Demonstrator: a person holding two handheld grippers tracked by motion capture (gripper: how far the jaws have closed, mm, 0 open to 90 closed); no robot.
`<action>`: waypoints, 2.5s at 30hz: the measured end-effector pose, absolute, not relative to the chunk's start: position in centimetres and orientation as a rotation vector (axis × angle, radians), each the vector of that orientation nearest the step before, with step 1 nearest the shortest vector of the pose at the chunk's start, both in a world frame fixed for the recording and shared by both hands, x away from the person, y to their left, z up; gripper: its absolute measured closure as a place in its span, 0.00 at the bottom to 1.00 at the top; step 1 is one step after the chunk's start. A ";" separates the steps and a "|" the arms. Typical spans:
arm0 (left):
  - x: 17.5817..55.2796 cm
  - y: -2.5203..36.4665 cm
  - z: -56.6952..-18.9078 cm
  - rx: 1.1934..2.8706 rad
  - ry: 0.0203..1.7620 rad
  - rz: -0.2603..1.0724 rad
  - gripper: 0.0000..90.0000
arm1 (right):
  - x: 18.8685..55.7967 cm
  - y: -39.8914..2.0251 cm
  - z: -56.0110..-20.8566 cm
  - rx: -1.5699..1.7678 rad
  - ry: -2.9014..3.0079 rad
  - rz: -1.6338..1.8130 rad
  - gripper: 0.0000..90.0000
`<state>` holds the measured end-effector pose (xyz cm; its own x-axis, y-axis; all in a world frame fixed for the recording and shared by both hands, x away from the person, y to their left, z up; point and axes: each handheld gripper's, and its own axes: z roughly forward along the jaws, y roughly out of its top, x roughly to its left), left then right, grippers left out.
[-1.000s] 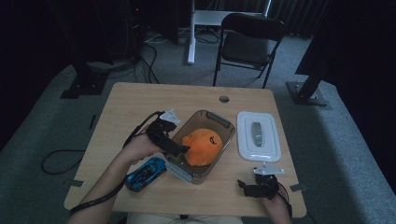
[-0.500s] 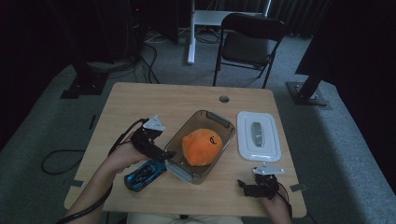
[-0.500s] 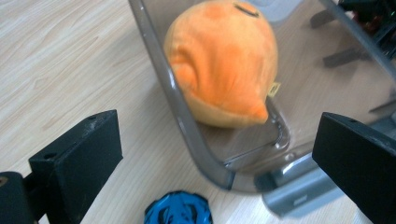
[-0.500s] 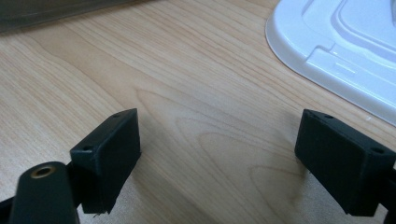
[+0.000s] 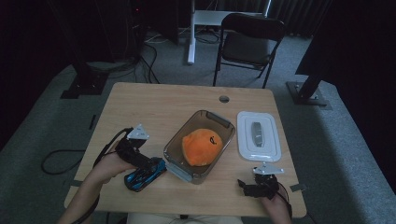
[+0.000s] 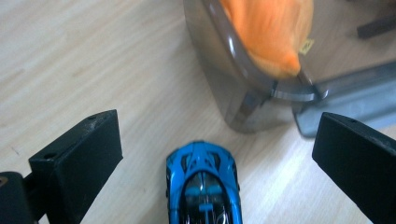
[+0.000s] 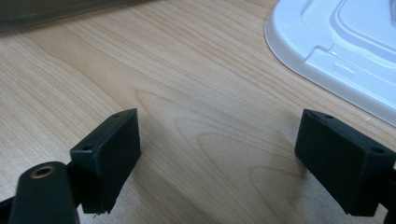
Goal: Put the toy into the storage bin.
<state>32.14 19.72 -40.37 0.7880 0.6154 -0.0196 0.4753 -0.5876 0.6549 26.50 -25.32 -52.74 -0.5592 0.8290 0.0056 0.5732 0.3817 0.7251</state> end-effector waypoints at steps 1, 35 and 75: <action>32.1 19.8 -40.6 2.313 0.809 0.275 0.02 | 26.5 -25.3 -52.7 1.220 2.287 0.986 0.15; 29.7 21.1 -48.2 2.412 0.956 0.305 0.02 | 26.6 -25.3 -52.7 1.229 2.277 0.984 0.15; 30.1 20.7 -49.7 2.494 0.940 0.289 0.30 | 26.6 -25.3 -52.7 1.235 2.275 0.990 0.15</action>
<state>30.07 20.74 -49.66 0.7451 0.6661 0.0346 0.5701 -0.6630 0.4852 26.63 -25.34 -52.74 -0.5487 0.8360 0.0109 0.5778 0.3697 0.7277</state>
